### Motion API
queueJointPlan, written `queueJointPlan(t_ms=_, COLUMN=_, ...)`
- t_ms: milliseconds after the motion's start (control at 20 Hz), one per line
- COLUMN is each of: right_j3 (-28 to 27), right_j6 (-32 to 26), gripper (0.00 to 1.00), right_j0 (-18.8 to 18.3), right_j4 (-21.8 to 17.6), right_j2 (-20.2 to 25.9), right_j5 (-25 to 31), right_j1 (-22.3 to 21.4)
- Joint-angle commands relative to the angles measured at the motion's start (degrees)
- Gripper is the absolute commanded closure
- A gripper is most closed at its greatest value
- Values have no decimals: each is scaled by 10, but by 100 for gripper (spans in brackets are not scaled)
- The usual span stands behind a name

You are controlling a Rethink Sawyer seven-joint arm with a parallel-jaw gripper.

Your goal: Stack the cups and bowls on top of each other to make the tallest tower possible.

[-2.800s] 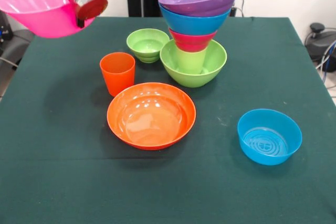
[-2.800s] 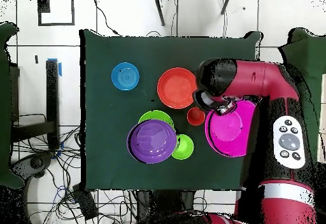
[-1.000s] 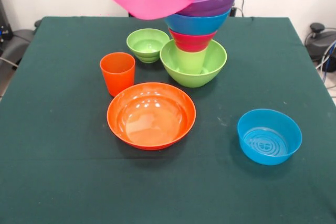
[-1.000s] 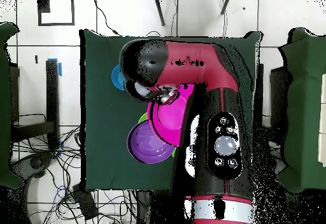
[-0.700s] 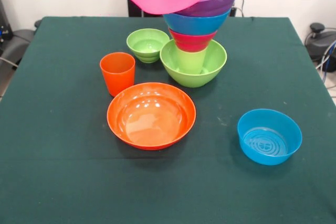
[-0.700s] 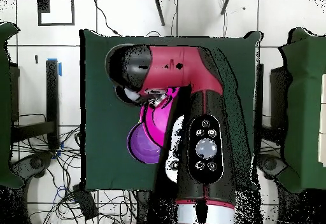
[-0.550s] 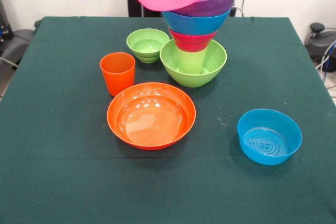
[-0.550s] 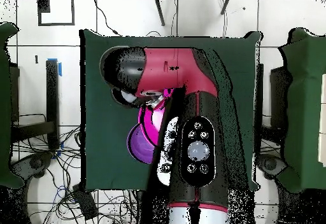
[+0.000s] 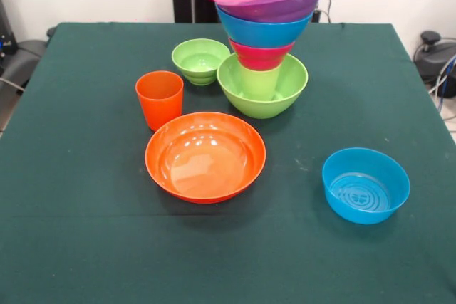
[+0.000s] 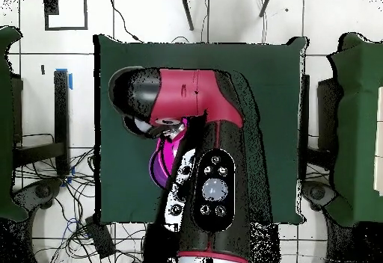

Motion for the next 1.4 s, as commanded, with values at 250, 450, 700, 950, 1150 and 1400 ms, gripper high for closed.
queueJointPlan(t_ms=250, right_j3=107, right_j6=129, gripper=100, right_j0=52, right_j4=33, right_j2=-24, right_j5=-55, right_j1=-1)
queueJointPlan(t_ms=450, right_j3=120, right_j6=140, gripper=100, right_j0=71, right_j4=44, right_j2=-37, right_j5=-82, right_j1=5)
queueJointPlan(t_ms=700, right_j3=130, right_j6=141, gripper=100, right_j0=89, right_j4=52, right_j2=-54, right_j5=-111, right_j1=14)
queueJointPlan(t_ms=950, right_j3=131, right_j6=137, gripper=100, right_j0=97, right_j4=54, right_j2=-67, right_j5=-140, right_j1=26)
queueJointPlan(t_ms=1150, right_j3=123, right_j6=134, gripper=100, right_j0=104, right_j4=57, right_j2=-79, right_j5=-142, right_j1=36)
queueJointPlan(t_ms=1400, right_j3=116, right_j6=129, gripper=100, right_j0=111, right_j4=55, right_j2=-95, right_j5=-143, right_j1=44)
